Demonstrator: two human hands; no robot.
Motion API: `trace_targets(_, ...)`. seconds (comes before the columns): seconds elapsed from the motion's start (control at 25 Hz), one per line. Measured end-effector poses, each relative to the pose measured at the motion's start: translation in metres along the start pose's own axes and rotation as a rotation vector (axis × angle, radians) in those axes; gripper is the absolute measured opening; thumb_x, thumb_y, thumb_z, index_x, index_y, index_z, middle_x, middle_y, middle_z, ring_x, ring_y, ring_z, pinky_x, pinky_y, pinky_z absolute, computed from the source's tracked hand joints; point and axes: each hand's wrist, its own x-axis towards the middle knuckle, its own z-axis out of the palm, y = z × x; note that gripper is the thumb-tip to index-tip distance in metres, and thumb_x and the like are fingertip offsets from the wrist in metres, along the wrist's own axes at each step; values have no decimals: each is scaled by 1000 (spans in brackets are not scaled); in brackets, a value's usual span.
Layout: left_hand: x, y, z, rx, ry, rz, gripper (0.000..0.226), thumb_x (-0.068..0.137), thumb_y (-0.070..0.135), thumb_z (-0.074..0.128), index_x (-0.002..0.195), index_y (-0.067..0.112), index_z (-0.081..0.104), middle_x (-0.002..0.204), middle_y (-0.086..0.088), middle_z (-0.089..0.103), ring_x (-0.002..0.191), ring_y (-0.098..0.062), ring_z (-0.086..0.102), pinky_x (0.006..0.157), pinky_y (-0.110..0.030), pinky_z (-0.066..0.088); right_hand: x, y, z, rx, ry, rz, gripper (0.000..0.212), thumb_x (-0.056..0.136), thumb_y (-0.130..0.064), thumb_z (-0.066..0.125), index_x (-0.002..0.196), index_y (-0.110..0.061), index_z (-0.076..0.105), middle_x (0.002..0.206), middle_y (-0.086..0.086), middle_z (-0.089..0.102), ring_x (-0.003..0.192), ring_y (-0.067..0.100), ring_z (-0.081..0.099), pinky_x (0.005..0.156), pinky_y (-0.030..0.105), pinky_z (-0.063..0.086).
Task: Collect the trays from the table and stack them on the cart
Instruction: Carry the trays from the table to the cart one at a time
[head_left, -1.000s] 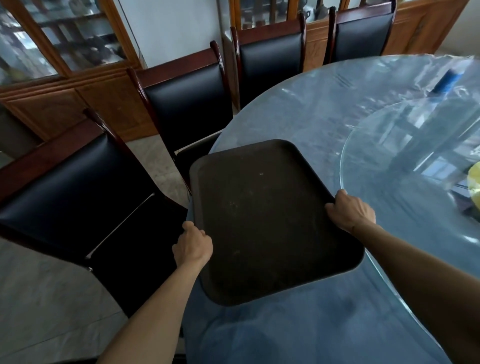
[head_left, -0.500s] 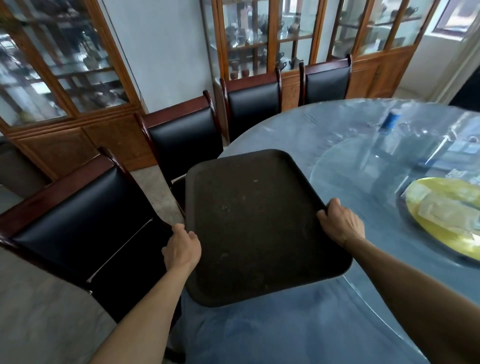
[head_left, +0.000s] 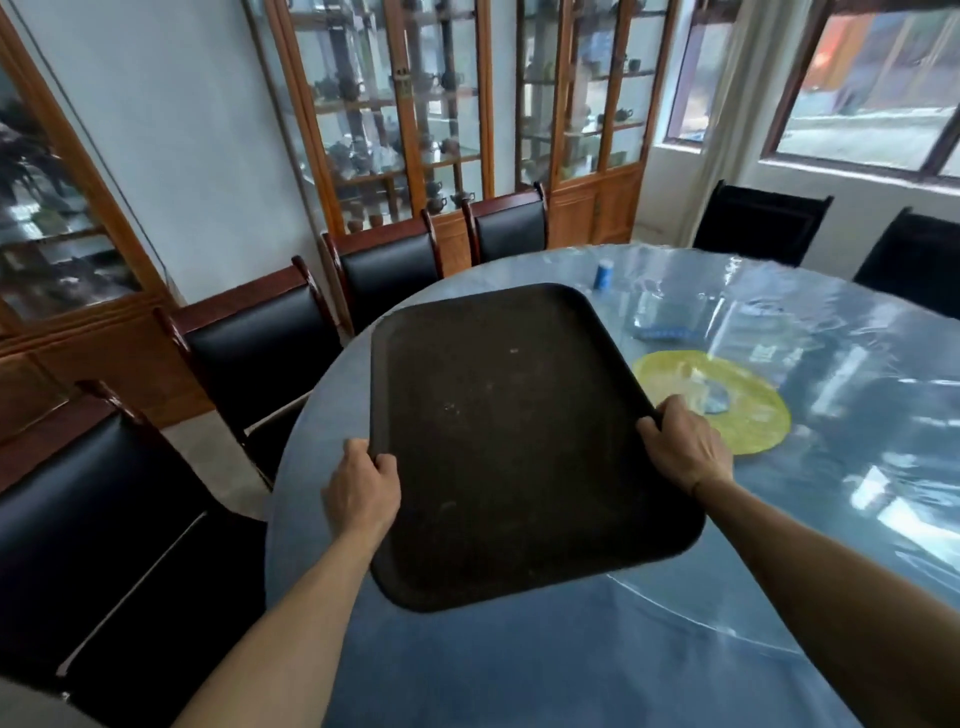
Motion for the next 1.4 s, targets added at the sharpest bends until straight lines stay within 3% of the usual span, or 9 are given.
trace_targets(0.28, -116, 116, 31, -88, -84, 207, 11, 94, 22, 49, 90, 15, 43, 86, -11, 59, 76, -31, 52, 80, -44, 43, -70, 146, -129, -16, 143, 188, 25, 88, -35, 48, 94, -12, 49, 97, 18, 62, 86, 36, 58, 67, 39, 38)
trace_targets(0.48, -214, 194, 57, -133, -198, 324, 10, 92, 24, 49, 94, 14, 47, 94, -16, 64, 91, -39, 59, 83, -45, 42, -144, 249, -220, -18, 230, 344, 22, 87, -37, 48, 90, -15, 49, 96, 15, 61, 82, 33, 54, 68, 40, 40)
trace_targets(0.64, -299, 260, 78, -153, -299, 428, 18, 91, 25, 49, 105, 13, 52, 104, -19, 65, 98, -40, 59, 85, -45, 43, -210, 331, -289, -37, 326, 446, 23, 87, -37, 49, 91, -14, 51, 100, 17, 64, 90, 35, 59, 69, 38, 38)
trace_targets(0.88, -431, 357, 99, -221, -443, 629, 16, 91, 24, 48, 102, 13, 51, 101, -16, 67, 95, -39, 61, 82, -44, 46, -325, 435, -381, -88, 477, 643, 24, 88, -38, 46, 94, -16, 51, 95, 13, 63, 77, 31, 53, 69, 38, 40)
trace_targets(1.04, -526, 409, 110, -293, -545, 784, 6, 91, 21, 48, 93, 16, 46, 98, -16, 67, 91, -39, 61, 83, -43, 45, -410, 493, -428, -114, 606, 795, 24, 88, -38, 48, 94, -16, 51, 99, 15, 64, 82, 33, 56, 71, 39, 41)
trace_targets(1.4, -699, 477, 141, -324, -776, 1083, 16, 91, 21, 49, 102, 10, 51, 100, -18, 67, 91, -39, 62, 78, -43, 48, -577, 563, -471, -196, 768, 1169, 24, 86, -41, 46, 89, -18, 51, 91, 11, 65, 73, 28, 52, 65, 36, 39)
